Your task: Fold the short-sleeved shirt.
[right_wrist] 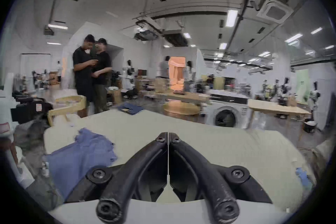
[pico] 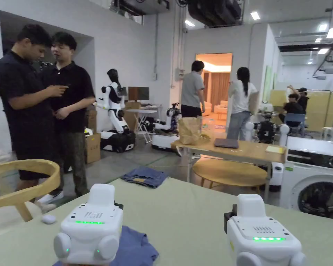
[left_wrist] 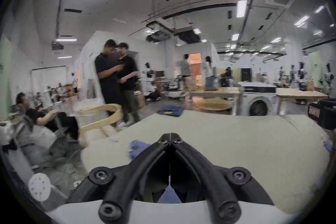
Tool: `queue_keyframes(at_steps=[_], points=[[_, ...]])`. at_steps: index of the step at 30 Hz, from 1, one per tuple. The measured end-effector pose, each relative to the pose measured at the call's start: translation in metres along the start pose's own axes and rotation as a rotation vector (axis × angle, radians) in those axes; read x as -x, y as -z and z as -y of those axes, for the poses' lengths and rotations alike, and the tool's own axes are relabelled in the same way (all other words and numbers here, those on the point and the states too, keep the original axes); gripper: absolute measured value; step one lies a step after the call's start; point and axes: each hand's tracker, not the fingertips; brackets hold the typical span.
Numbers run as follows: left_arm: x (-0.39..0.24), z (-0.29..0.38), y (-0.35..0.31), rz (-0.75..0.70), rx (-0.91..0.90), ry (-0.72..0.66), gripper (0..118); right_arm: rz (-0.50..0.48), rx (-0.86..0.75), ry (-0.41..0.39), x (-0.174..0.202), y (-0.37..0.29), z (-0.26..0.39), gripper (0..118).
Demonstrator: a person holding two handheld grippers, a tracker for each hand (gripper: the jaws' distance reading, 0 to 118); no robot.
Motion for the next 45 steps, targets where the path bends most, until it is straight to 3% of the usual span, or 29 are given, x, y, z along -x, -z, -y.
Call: queue_keyframes(at_steps=[2,5,9,11,12,13,14,15,19,23,24,25,26,27,28,30,31,34,36,40,45], points=[[0.038,0.010,0.004,-0.078,0.049,0.030,0,-0.097,0.011,0.015,0.039,0.006,0.009,0],[0.072,0.023,0.020,-0.076,0.181,0.051,0,-0.178,0.031,0.024,0.074,0.010,0.026,0],[0.078,0.052,0.080,0.033,0.522,0.074,0,-0.197,0.058,0.018,0.084,0.015,0.049,0],[0.064,0.070,0.112,0.122,0.600,0.037,1,-0.191,0.064,-0.009,0.081,0.018,0.061,0],[0.056,0.078,0.126,0.145,0.623,0.018,24,-0.177,0.065,-0.023,0.079,0.018,0.064,0],[0.047,0.086,0.145,0.162,0.649,-0.006,78,-0.164,0.069,-0.035,0.074,0.020,0.070,0],[0.032,0.095,0.158,0.175,0.663,-0.032,112,-0.155,0.077,-0.042,0.067,0.020,0.075,0],[0.022,0.103,0.174,0.195,0.682,-0.042,118,-0.138,0.083,-0.048,0.062,0.020,0.079,0],[-0.032,0.131,0.231,0.242,0.756,-0.026,118,-0.041,0.111,-0.106,0.030,0.018,0.101,0],[-0.077,0.161,0.258,0.239,0.814,0.125,117,0.033,0.157,-0.107,-0.001,0.014,0.118,0],[-0.085,0.173,0.262,0.221,0.851,0.173,112,0.055,0.165,-0.115,-0.007,0.012,0.122,0],[-0.089,0.186,0.264,0.231,0.917,0.214,94,0.069,0.177,-0.118,-0.016,0.010,0.125,0],[-0.088,0.189,0.261,0.258,0.916,0.167,85,0.078,0.185,-0.115,-0.024,0.009,0.127,0],[-0.084,0.181,0.254,0.224,0.855,0.109,85,0.089,0.189,-0.107,-0.031,0.008,0.127,0],[-0.083,0.174,0.250,0.239,0.884,0.069,74,0.102,0.191,-0.091,-0.037,0.006,0.127,0],[-0.079,0.163,0.245,0.282,0.861,0.089,25,0.114,0.190,-0.054,-0.048,0.003,0.125,0],[-0.078,0.160,0.247,0.241,0.843,0.147,7,0.120,0.189,-0.048,-0.055,0.000,0.123,0],[-0.088,0.143,0.230,0.256,0.819,0.144,7,0.150,0.176,-0.015,-0.073,-0.015,0.116,0],[-0.105,0.114,0.206,0.335,0.726,0.056,7,0.178,0.160,-0.004,-0.088,-0.029,0.110,0],[-0.173,0.056,0.160,0.530,0.601,0.146,7,0.268,0.147,-0.026,-0.122,-0.059,0.092,0],[-0.270,0.002,0.090,0.812,0.471,0.078,7,0.391,0.127,-0.012,-0.166,-0.105,0.073,0]])
